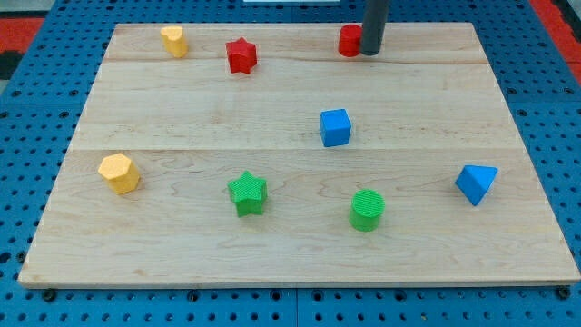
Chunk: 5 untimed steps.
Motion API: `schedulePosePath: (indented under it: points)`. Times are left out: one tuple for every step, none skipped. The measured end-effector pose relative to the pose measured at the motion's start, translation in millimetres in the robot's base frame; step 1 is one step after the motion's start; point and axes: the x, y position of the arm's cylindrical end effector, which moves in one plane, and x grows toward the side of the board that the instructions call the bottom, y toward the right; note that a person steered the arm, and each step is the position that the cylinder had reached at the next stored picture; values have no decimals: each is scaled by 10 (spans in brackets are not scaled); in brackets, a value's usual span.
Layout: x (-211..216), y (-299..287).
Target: Slide the blue cube towards the red star
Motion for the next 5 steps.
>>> schedulePosePath:
  points:
    - [-24,-203]
    - [690,-58]
    - [1533,172]
    - [1771,-148]
    - [1771,-240]
